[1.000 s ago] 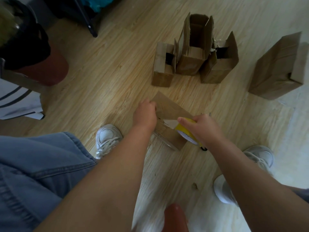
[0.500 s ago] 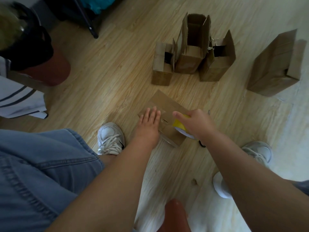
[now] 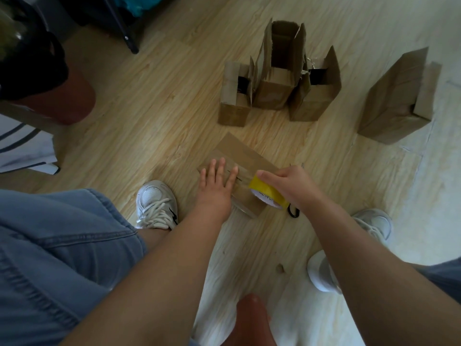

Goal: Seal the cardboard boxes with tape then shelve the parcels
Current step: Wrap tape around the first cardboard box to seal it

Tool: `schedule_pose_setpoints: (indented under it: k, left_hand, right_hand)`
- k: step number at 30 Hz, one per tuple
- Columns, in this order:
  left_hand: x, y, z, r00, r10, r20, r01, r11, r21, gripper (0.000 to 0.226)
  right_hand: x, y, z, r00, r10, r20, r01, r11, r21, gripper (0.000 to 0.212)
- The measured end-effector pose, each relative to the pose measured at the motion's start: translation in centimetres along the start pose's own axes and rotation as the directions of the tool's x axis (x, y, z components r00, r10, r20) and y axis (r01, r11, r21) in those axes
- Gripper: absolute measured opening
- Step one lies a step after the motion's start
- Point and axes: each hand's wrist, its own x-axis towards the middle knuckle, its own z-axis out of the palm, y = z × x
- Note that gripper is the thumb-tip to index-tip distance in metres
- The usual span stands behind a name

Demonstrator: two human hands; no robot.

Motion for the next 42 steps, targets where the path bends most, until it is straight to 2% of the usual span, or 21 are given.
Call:
schedule_pose_setpoints:
  k: [5,10,14,20,25,32,35,42]
  left_hand:
    - [0.0,0.1,-0.3,0.999,-0.016,0.031,0.014,0.999,0.041,0.101]
    - [0.1,-0.1,-0.3,0.999,-0.008,0.044,0.006,0.999,0.035,0.104]
    - [0.1,-0.2,-0.2,0.999,0.007,0.041,-0.008,1.000,0.015,0.104]
    - [0.0,-0.2,0.0,1.000,0.012,-0.006,-0.012,1.000,0.007,0.100]
    - [-0.3,-0.2,0.3,0.998,0.023,-0.064,-0.024,1.000,-0.014,0.094]
    - [-1.9,0.5,1.3,0.976,0.053,-0.213,-0.069,0.995,-0.070,0.082]
    - [-2.0,1.5,1.4,0.985,0.111,-0.135,-0.126,0.986,-0.105,0.082]
    - [-1.6,2.6,0.2,0.998,0.053,0.018,-0.053,0.998,-0.036,0.080]
  right_hand:
    - [-0.1,-1.3,0.7,0.994,0.008,-0.106,-0.027,0.983,-0.181,0.058]
    - [-0.3,0.0,-0.2,0.979,0.117,-0.168,-0.175,0.903,-0.392,0.046]
    - [-0.5,1.8,0.0,0.974,0.171,-0.152,-0.220,0.880,-0.422,0.043]
    - [-0.3,1.7,0.7,0.961,0.219,-0.166,-0.275,0.789,-0.549,0.052]
    - [0.0,2.1,1.0,0.955,0.216,-0.204,-0.294,0.778,-0.555,0.047]
    - [0.3,2.5,1.4,0.957,0.228,-0.180,-0.290,0.777,-0.558,0.043]
    - [0.4,2.7,1.4,0.956,0.233,-0.177,-0.292,0.787,-0.543,0.041]
    - [0.4,2.7,1.5,0.959,0.245,-0.143,-0.283,0.797,-0.534,0.046]
